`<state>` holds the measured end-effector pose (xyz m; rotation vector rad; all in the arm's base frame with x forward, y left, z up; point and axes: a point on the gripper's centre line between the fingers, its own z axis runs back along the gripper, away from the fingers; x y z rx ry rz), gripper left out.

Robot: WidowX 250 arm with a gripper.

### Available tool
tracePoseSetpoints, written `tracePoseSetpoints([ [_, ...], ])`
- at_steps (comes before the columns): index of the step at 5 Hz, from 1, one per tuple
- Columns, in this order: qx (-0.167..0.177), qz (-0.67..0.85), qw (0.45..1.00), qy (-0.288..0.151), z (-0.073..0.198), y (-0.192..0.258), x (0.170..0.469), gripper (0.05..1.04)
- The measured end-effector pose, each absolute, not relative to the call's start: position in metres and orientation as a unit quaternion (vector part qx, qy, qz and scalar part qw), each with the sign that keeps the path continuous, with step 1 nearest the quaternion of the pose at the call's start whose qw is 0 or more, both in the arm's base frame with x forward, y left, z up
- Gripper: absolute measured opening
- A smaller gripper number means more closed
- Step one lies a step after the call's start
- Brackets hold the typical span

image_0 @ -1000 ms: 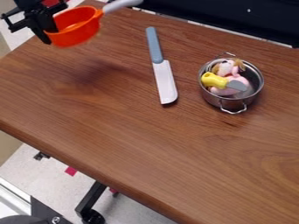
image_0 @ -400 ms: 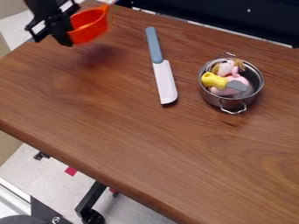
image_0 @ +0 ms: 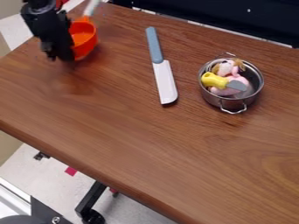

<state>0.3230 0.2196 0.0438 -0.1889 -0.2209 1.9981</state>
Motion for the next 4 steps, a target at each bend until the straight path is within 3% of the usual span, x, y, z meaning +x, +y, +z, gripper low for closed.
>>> tracePoseSetpoints([
  [2,-0.062,0.860,0.494,-0.111,0.051,0.217,0.340,0.055],
  [4,-0.031,0.841,0.536,-0.072,0.033,0.190,0.329,0.055],
])
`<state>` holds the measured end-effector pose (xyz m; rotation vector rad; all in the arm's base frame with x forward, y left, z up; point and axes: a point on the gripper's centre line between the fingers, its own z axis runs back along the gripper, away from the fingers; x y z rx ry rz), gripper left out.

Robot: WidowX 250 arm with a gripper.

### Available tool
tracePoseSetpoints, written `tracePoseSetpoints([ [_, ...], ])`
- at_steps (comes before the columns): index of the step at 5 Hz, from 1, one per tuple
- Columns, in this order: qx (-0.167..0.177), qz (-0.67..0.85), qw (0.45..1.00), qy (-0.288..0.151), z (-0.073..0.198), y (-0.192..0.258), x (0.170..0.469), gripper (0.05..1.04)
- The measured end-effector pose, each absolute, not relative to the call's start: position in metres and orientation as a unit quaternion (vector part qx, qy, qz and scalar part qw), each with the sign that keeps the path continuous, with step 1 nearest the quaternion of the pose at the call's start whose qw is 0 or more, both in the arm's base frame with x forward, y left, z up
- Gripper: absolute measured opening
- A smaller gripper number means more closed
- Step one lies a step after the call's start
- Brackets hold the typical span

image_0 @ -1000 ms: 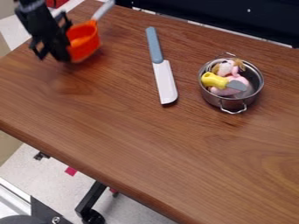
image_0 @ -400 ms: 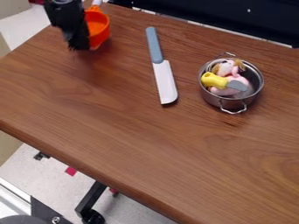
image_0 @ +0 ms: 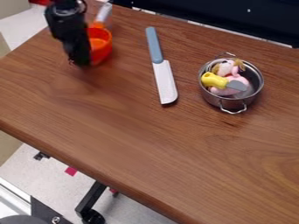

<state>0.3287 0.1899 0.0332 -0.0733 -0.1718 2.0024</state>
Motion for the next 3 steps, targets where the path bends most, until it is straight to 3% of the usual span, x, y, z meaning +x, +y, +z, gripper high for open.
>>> tracePoseSetpoints([
  [2,-0.035,0.812,0.580,-0.061,0.0377,0.1647,0.3252,0.070],
  [3,-0.033,0.811,0.581,-0.063,0.0393,0.1658,0.3244,0.207],
])
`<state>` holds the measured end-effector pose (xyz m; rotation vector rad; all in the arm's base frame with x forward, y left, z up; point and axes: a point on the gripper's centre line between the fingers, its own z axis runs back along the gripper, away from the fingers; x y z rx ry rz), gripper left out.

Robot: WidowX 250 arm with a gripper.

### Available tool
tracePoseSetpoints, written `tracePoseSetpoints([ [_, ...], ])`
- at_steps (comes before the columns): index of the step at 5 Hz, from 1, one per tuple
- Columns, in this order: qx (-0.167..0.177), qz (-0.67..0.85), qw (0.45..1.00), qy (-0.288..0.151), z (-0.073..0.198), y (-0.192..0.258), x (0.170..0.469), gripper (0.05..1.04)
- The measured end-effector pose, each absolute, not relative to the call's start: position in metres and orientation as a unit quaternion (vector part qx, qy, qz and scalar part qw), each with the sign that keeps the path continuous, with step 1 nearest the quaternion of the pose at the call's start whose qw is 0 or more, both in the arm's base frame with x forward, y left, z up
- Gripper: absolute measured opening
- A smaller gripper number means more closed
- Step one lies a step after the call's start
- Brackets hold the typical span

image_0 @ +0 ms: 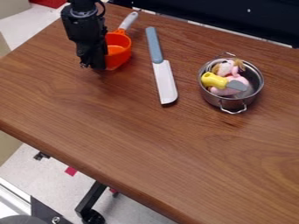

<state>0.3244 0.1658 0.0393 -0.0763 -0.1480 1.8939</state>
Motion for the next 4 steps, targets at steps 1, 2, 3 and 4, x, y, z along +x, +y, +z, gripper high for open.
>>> tracePoseSetpoints([
  [1,-0.025,0.791,0.602,-0.103,0.053,0.170,0.324,0.442],
  [2,-0.025,0.786,0.610,-0.095,0.061,0.170,0.323,0.736],
  [3,-0.024,0.786,0.611,-0.088,0.067,0.172,0.323,0.976],
  [4,-0.028,0.777,0.619,-0.107,0.085,0.173,0.323,0.997],
])
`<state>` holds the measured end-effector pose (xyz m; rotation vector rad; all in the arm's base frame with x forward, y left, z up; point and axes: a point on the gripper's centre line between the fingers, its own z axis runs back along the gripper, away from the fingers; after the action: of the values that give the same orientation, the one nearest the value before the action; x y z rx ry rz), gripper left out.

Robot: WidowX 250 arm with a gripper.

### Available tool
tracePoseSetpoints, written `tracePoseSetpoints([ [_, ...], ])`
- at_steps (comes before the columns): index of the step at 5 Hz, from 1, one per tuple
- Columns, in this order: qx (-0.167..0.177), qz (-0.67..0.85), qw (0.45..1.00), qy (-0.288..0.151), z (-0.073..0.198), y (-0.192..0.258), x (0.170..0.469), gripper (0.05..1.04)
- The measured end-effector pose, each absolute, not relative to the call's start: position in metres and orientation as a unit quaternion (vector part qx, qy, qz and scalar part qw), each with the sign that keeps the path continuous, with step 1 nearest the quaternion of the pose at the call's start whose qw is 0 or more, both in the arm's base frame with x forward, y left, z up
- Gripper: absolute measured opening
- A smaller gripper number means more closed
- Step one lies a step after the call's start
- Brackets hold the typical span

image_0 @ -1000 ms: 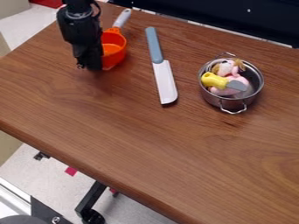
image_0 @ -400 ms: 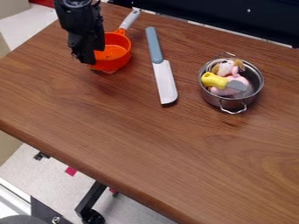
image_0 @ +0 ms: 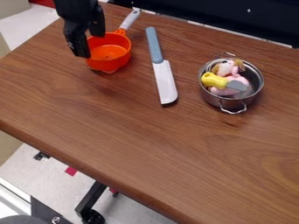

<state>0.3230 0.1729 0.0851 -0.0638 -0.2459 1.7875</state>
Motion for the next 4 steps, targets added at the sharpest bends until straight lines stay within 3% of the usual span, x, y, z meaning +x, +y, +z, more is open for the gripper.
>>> tracePoseSetpoints([
  [2,-0.043,0.745,0.653,-0.131,0.116,0.173,0.328,0.997],
  [4,-0.011,0.677,0.726,-0.123,0.134,0.153,0.343,0.997],
])
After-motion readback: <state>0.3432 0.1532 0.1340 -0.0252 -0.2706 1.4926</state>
